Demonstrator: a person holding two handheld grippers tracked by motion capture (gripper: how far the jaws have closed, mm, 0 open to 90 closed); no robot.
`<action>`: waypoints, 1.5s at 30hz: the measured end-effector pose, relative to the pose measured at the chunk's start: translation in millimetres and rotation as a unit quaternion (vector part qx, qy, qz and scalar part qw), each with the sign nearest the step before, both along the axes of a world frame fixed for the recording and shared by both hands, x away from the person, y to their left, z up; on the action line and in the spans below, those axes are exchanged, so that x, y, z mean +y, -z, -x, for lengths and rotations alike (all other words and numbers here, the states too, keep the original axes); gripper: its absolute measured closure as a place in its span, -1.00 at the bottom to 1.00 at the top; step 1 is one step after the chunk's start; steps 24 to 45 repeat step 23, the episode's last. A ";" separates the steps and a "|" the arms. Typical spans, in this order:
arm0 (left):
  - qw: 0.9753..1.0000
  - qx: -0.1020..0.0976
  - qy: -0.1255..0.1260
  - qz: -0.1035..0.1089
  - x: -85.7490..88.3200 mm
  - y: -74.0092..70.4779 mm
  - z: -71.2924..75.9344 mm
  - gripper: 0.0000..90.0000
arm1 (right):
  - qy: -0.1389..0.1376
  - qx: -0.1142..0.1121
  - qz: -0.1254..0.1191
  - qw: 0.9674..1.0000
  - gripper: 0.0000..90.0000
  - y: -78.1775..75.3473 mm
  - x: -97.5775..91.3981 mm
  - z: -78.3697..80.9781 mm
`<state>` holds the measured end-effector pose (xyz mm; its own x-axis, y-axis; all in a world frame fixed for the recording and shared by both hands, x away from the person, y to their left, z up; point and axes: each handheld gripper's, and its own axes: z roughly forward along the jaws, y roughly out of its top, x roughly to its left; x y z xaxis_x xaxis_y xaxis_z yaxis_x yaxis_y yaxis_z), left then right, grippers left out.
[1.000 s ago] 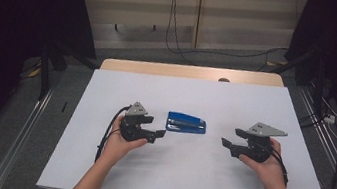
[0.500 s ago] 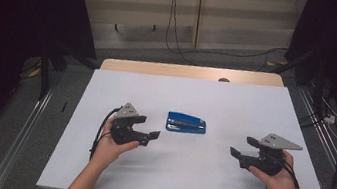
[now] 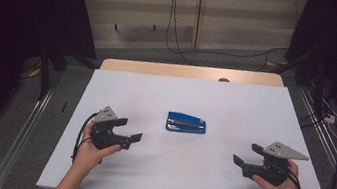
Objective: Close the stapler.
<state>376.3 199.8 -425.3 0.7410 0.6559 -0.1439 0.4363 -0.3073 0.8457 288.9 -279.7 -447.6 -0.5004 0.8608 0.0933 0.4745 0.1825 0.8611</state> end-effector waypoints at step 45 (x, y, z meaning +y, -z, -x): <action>0.997 0.019 -0.042 -0.063 32.0 18.1 16.3 -0.71 | -0.013 0.000 0.016 1.000 -0.72 6.0 -3.1 18.5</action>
